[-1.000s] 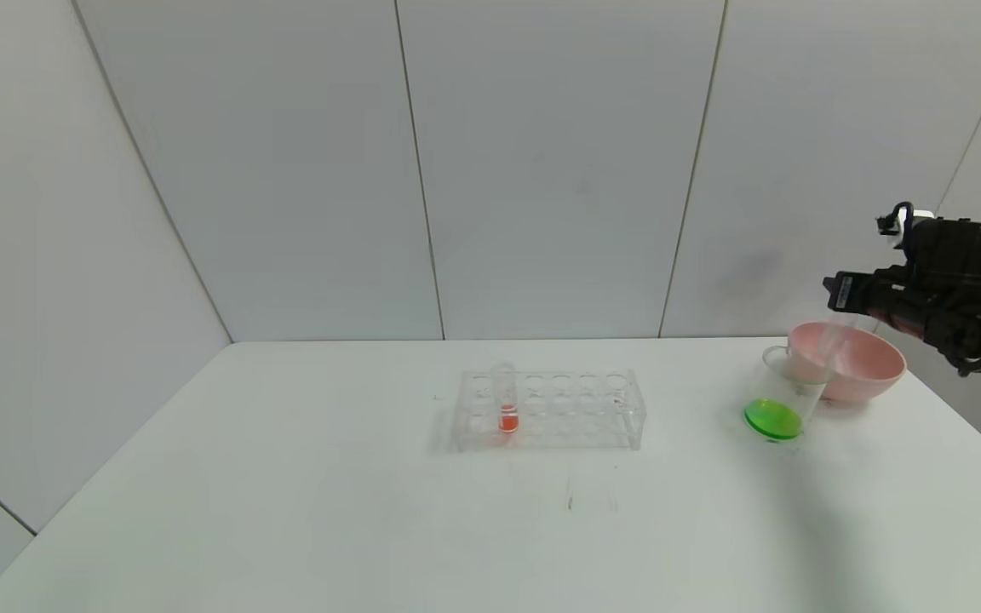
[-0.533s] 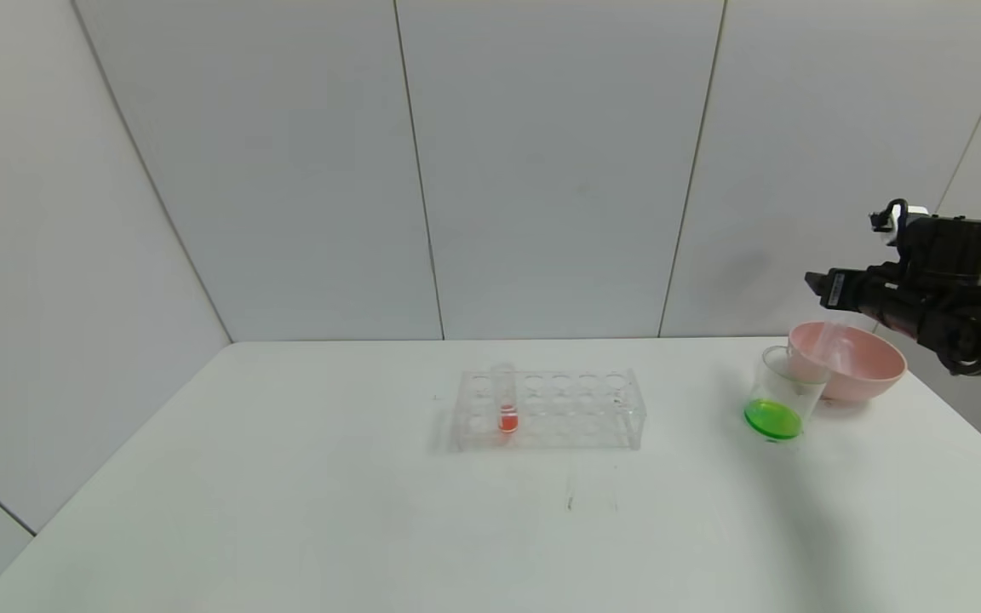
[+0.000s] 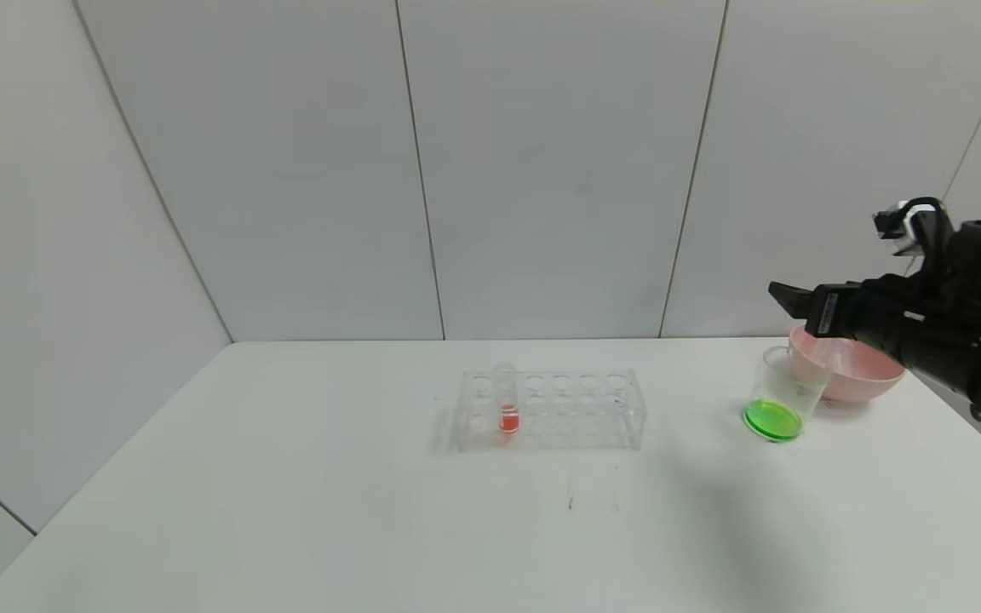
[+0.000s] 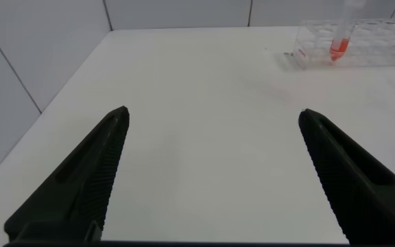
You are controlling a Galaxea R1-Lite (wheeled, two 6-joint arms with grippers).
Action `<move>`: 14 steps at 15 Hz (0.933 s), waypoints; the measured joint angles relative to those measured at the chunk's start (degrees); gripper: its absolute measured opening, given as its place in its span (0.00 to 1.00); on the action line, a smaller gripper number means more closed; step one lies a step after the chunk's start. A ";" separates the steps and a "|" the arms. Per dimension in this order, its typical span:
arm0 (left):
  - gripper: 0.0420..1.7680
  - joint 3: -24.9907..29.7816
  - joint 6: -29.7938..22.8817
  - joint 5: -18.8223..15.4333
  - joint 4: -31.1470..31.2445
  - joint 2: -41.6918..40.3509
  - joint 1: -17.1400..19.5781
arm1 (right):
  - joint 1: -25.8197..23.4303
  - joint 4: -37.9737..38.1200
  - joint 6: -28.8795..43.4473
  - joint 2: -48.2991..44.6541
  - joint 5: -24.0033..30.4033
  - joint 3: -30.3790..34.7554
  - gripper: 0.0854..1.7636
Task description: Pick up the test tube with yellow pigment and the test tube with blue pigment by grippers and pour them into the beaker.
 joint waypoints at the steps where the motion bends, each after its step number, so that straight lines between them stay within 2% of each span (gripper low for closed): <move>1: 1.00 0.00 0.00 0.00 0.00 0.00 0.00 | 0.45 -3.47 0.02 -4.90 -0.02 6.05 0.91; 4: 1.00 0.00 0.00 0.00 0.00 0.00 0.00 | -2.47 -10.92 0.20 -20.64 0.60 20.37 0.93; 8: 1.00 0.00 0.02 0.00 0.00 0.00 0.00 | -9.50 -12.18 2.52 -41.45 5.77 31.79 0.95; 10: 1.00 0.00 0.02 0.00 0.00 0.00 0.02 | -10.81 -7.34 3.10 -52.42 7.35 35.86 0.95; 14: 1.00 0.00 0.02 0.00 0.00 0.00 0.02 | -10.40 11.85 2.55 -73.35 9.81 38.00 0.96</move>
